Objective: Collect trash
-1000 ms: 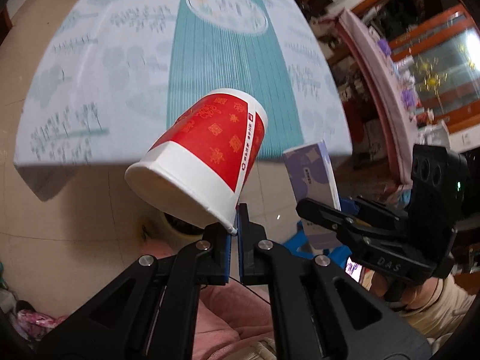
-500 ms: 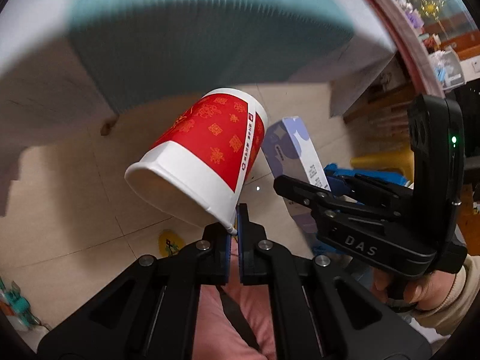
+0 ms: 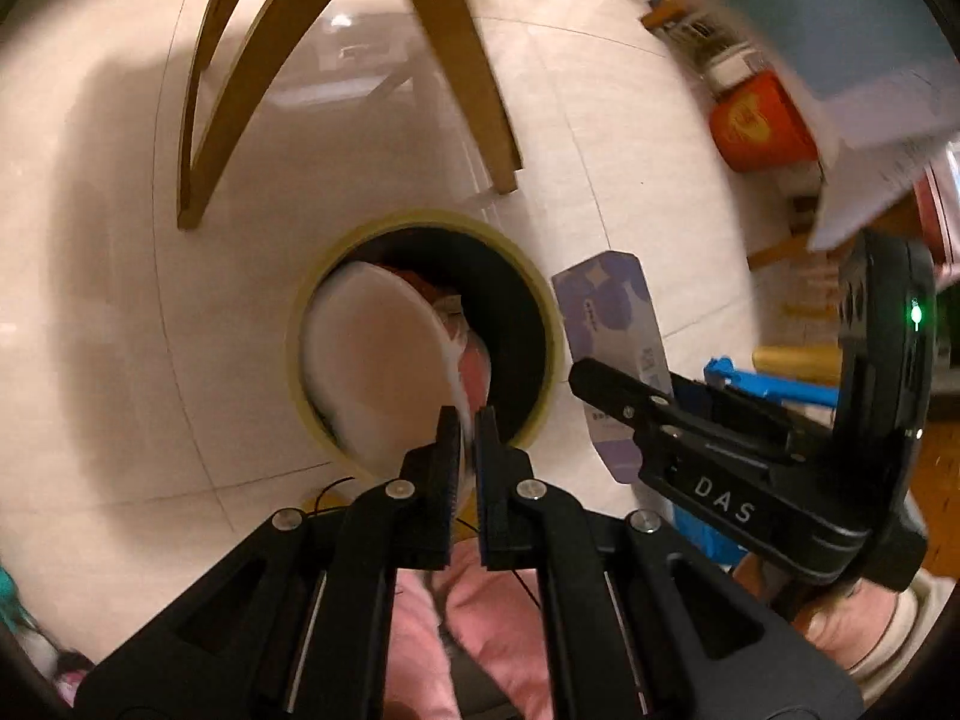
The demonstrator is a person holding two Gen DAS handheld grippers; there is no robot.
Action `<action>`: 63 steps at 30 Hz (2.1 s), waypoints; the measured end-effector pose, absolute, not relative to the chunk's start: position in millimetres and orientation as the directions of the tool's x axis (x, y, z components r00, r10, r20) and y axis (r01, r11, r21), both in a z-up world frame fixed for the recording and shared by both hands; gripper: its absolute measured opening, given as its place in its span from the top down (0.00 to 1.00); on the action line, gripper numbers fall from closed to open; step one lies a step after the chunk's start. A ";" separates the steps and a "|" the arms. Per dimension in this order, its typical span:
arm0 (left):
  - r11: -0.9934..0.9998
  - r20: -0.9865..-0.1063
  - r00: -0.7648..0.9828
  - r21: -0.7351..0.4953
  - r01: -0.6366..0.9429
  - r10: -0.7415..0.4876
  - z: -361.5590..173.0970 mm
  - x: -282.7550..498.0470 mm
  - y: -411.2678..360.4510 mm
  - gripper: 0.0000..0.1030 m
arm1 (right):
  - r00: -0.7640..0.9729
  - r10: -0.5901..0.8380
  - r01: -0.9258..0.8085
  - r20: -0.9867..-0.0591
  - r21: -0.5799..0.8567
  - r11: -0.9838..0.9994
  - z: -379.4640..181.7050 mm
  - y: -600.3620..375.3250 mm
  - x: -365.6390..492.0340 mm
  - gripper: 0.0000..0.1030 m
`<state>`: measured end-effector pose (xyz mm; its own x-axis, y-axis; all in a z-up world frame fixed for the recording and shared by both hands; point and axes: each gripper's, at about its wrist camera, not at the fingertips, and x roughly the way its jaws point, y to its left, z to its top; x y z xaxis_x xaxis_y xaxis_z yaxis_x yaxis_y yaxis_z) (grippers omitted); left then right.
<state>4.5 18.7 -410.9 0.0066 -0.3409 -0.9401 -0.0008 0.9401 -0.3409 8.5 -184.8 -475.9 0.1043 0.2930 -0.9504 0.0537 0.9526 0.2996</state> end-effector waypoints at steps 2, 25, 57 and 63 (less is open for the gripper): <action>0.934 -0.935 0.005 -0.355 -0.025 -0.355 -425.1 9.2 18.2 0.83 | 0.111 0.295 0.054 -0.949 0.302 0.952 -487.3 -182.5 9.1 0.64; 0.944 -0.948 0.104 -0.312 -0.105 -0.301 -388.4 -7.3 42.5 0.17 | 0.113 0.292 -0.022 -0.950 0.291 0.956 -480.5 -172.9 21.2 0.45; 0.974 -0.909 0.392 -0.198 -0.107 -0.142 9.1 -19.2 32.4 0.17 | 0.266 0.301 -0.220 -0.916 0.246 0.944 -40.2 -156.7 17.3 0.32; 0.974 -0.908 0.408 -0.172 -0.146 -0.100 29.8 -19.9 33.2 0.17 | 0.354 0.266 -0.256 -0.896 0.181 0.950 -0.8 -153.0 17.0 0.32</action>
